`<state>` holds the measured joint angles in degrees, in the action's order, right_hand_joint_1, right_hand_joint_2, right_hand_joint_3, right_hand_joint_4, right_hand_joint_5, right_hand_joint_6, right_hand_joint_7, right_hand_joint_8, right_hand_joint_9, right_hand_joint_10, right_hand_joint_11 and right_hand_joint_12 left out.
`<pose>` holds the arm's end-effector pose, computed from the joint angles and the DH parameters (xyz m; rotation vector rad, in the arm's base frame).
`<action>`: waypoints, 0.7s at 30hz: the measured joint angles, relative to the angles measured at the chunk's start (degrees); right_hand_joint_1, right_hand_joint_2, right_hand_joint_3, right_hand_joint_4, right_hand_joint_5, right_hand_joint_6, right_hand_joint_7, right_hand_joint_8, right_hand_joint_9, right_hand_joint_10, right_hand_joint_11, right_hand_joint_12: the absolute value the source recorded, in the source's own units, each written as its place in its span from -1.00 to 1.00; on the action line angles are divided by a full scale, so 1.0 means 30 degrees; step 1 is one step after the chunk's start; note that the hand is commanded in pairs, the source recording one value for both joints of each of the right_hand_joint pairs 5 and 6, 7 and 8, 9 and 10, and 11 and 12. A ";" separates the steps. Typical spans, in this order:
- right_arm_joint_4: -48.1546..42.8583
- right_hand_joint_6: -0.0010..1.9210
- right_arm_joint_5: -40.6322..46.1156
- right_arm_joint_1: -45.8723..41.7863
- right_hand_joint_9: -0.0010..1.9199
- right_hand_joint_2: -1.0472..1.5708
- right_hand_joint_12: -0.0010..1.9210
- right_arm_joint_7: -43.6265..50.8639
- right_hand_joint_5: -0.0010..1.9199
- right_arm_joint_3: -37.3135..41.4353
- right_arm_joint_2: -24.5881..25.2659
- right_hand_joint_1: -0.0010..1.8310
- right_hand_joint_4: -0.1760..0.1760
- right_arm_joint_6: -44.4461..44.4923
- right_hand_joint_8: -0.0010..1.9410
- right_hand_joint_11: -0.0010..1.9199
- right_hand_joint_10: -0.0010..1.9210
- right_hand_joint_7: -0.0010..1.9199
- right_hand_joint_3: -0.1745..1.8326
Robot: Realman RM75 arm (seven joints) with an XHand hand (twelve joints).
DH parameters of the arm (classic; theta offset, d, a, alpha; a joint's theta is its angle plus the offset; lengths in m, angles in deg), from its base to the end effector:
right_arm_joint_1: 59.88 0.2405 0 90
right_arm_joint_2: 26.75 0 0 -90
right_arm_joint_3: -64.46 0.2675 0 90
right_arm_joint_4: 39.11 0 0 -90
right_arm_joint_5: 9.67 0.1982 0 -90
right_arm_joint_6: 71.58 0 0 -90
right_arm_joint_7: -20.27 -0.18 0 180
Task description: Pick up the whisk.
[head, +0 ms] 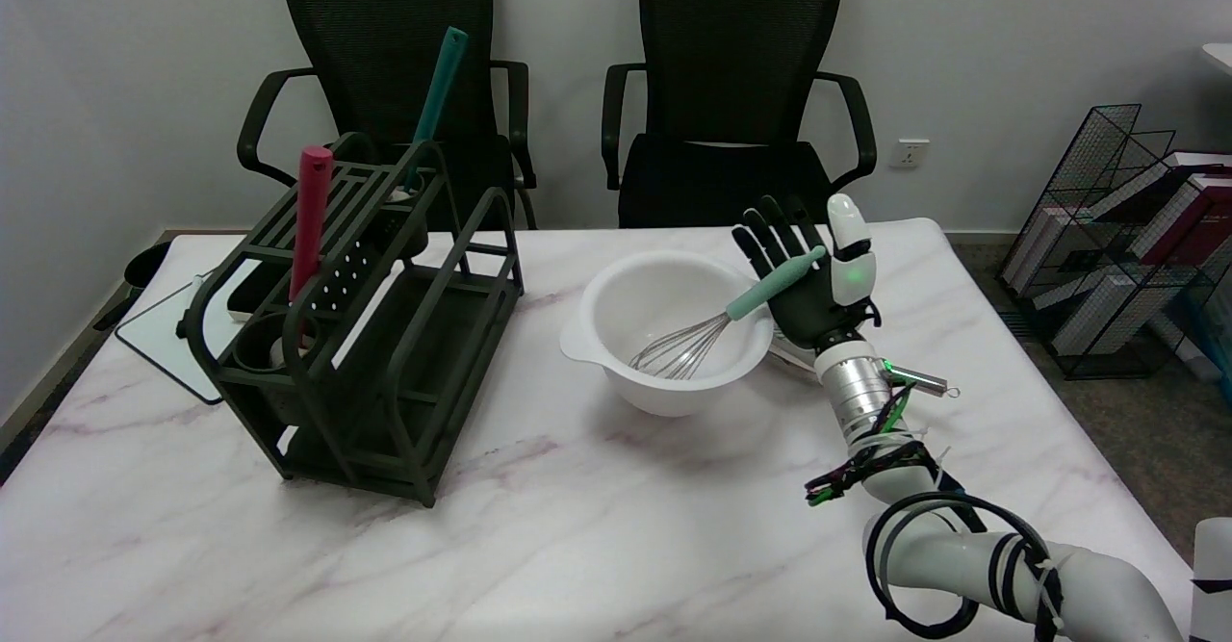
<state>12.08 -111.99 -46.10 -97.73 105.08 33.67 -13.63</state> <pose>-0.3386 -0.3666 0.3707 0.6987 -1.5947 2.0873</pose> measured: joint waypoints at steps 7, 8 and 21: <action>0.0222 -0.71 -0.0021 -0.0006 -0.22 0.24 -0.11 -0.0029 -0.71 0.0034 -0.0008 -0.06 0.00 0.0000 -0.48 -0.11 -0.22 -0.47 -0.18; 0.0256 -0.70 -0.0021 -0.0007 -0.22 0.25 -0.11 -0.0017 -0.70 0.0039 -0.0008 -0.07 0.00 0.0000 -0.48 -0.11 -0.22 -0.47 -0.17; 0.0619 -0.47 -0.0375 0.0075 -0.09 0.27 0.29 0.0115 -0.47 0.0090 -0.0012 -0.08 0.00 -0.0016 -0.46 0.29 -0.09 -0.45 -0.09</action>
<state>13.94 -113.11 -45.88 -97.38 105.35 33.64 -13.68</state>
